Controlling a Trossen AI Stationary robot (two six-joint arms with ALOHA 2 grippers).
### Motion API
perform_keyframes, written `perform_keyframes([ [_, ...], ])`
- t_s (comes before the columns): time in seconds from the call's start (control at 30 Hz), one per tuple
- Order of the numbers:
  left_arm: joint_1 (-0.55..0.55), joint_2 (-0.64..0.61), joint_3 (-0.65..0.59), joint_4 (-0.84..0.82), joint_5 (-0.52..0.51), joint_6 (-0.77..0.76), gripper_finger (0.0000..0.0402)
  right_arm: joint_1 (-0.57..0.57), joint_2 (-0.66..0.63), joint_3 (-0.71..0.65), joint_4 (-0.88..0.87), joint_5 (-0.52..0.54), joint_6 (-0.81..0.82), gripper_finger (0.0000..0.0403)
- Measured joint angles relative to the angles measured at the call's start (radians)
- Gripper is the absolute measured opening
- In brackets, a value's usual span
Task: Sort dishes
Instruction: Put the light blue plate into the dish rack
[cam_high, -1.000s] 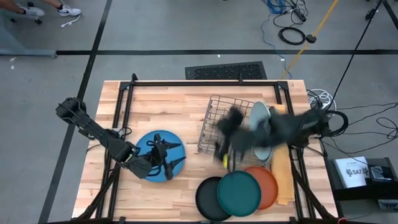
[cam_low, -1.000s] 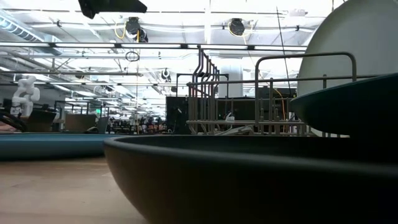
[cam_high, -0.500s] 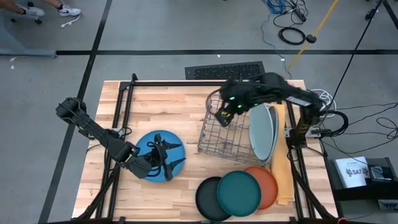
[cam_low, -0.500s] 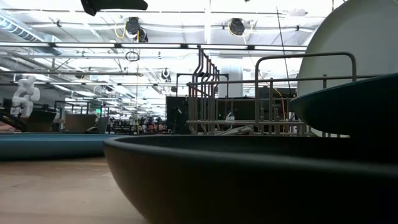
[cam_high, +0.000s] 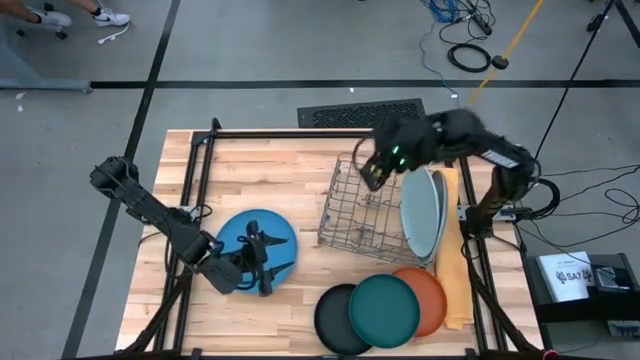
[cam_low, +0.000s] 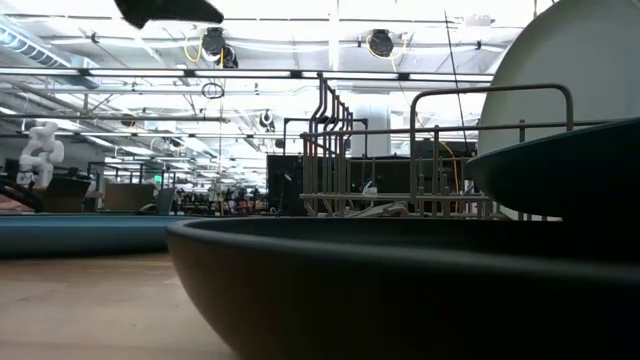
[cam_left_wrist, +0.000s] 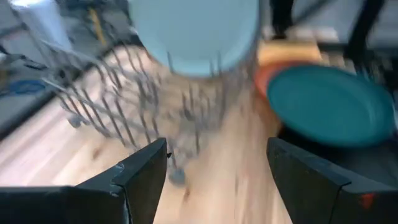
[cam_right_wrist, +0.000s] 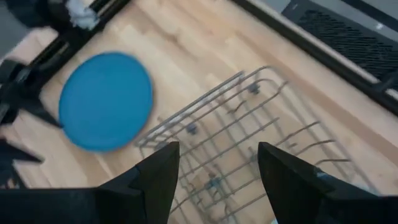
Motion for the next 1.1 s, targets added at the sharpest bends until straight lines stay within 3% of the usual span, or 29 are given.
perform_keyframes([
  [0.23, 0.115, 0.002, 0.000, -0.176, 0.283, 0.025, 0.0273, 0.173, 0.034, -0.003, 0.002, 0.038, 0.049, 0.0210],
  [0.47, 0.225, 0.002, 0.009, -0.161, 0.324, 0.086, 0.0273, 0.370, 0.057, -0.006, 0.001, 0.054, 0.235, 0.0210],
  [0.6, 0.262, 0.002, 0.009, -0.135, 0.334, 0.157, 0.0273, 0.475, 0.156, -0.016, 0.027, 0.117, 0.229, 0.0210],
  [0.77, 0.301, 0.002, 0.009, -0.066, 0.335, 0.206, 0.0273, 0.500, 0.252, -0.015, 0.224, 0.272, -0.023, 0.0210],
  [0.97, 0.326, 0.002, 0.009, 0.039, 0.377, 0.284, 0.0273, 0.423, 0.278, -0.015, 0.574, 0.308, -0.483, 0.0210],
  [1.1, 0.331, 0.002, 0.009, 0.083, 0.385, 0.300, 0.0273, 0.381, 0.245, -0.015, 0.538, 0.393, -0.633, 0.0210],
])
